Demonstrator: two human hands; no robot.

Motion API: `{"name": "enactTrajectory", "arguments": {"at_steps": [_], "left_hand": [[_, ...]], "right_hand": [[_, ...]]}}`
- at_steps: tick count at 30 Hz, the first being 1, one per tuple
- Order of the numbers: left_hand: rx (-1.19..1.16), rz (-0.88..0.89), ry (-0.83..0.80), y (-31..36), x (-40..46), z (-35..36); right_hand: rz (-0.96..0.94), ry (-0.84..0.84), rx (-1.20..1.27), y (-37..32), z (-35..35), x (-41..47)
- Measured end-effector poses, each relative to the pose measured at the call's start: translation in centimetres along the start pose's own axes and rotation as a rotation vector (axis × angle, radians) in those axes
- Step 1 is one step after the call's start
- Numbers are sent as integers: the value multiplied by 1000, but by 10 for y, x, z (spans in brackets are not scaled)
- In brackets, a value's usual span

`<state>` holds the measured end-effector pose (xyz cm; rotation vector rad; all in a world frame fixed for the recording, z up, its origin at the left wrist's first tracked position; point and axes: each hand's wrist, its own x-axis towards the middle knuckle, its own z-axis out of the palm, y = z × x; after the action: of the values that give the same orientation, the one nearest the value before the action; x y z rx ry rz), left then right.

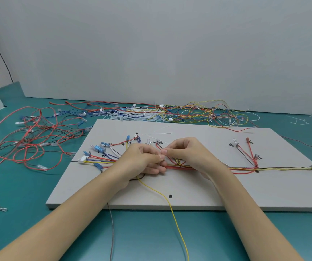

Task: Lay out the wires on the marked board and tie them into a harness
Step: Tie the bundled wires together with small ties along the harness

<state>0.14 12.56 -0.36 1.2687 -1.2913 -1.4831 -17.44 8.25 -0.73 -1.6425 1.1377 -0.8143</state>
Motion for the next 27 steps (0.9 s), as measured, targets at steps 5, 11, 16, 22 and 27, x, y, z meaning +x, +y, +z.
{"name": "enactTrajectory", "arguments": {"at_steps": [5,11,16,22,27], "left_hand": [[-10,7,-4,0,0,0],[-38,12,20,0,0,1],[-41,39,65,-2,0,1],[-47,30,43,-1,-1,1],[-42,29,53,0,-1,1]], "right_hand": [[18,-17,8,2,-2,0],[35,-50,39,-1,-2,-1],[33,-24,-13,-2,2,-1],[-43,-20,-100,-5,5,-4],[-56,-40,-152,-5,8,-5]]}}
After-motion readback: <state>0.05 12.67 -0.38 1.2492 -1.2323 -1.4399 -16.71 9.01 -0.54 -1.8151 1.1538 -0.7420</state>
